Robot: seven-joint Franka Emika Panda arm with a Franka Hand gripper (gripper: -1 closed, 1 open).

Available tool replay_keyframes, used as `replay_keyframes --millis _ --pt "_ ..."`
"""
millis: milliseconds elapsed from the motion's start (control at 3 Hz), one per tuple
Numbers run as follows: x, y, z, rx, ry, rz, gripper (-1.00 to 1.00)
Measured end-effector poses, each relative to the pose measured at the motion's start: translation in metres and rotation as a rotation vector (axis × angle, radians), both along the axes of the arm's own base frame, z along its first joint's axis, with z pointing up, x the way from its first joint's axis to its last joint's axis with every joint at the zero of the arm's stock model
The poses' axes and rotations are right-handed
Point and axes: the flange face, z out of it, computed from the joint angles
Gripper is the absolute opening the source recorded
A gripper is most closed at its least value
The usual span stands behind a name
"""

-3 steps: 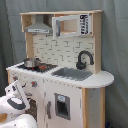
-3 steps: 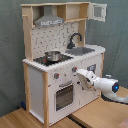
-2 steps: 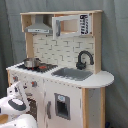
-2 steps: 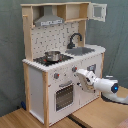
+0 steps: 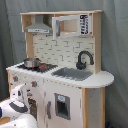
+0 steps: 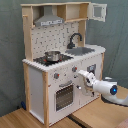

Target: Play with the kitchen

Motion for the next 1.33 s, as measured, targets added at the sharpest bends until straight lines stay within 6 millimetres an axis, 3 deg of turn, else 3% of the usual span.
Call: replay_keyframes --millis 667,1000,1333 --pt "0.018 0.018 -0.002 0.215 0.02 -0.018 1.0" --pt "0.031 0.028 -0.011 0.242 0.034 -0.018 1.0" --pt "0.031 0.028 -0.011 0.241 0.035 -0.018 -1.0"
